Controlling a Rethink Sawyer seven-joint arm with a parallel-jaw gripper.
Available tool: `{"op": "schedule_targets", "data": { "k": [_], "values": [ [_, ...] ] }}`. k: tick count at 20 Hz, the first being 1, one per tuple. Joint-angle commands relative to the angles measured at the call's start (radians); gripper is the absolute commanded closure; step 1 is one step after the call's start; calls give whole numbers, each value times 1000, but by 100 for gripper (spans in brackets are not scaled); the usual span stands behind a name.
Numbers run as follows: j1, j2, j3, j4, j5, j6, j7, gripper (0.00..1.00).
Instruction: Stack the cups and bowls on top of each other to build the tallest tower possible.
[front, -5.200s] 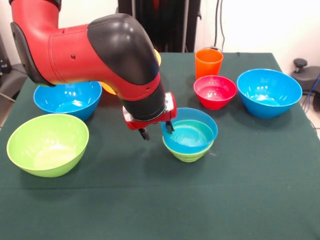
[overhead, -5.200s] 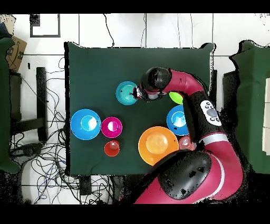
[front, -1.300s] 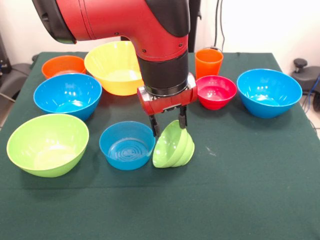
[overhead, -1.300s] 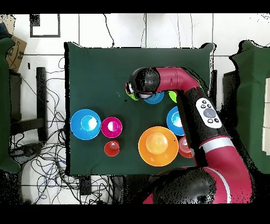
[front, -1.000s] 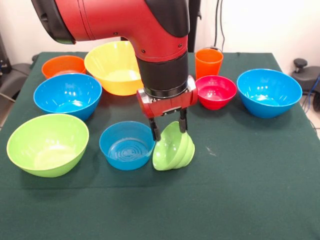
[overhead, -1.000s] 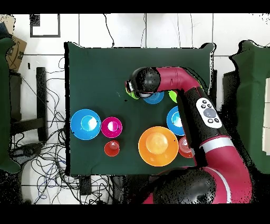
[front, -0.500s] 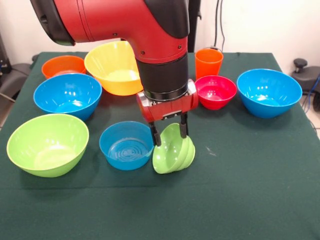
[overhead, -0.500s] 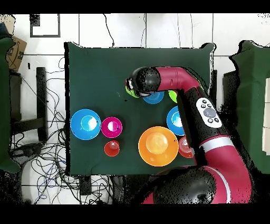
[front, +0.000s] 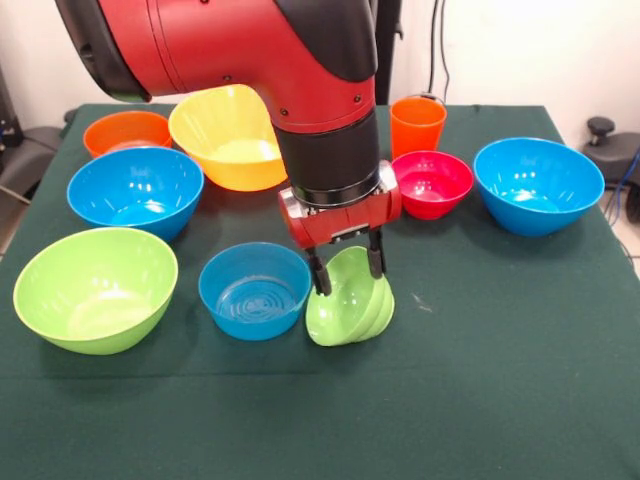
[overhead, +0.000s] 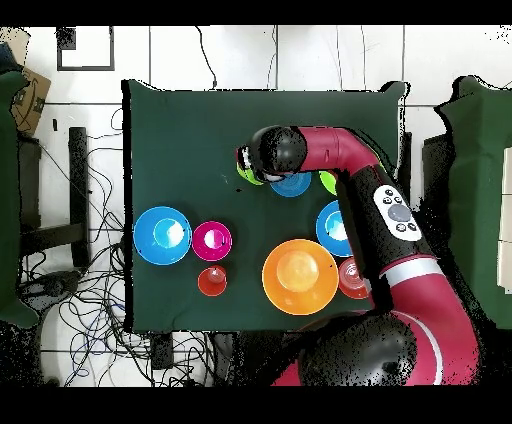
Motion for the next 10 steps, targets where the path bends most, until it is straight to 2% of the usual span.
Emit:
{"op": "schedule_targets", "data": {
  "k": [1,10],
  "values": [
    [-15,124,33,20,2,0,-130,0],
    [-38,161,72,38,41,14,-149,0]
  ]
}}
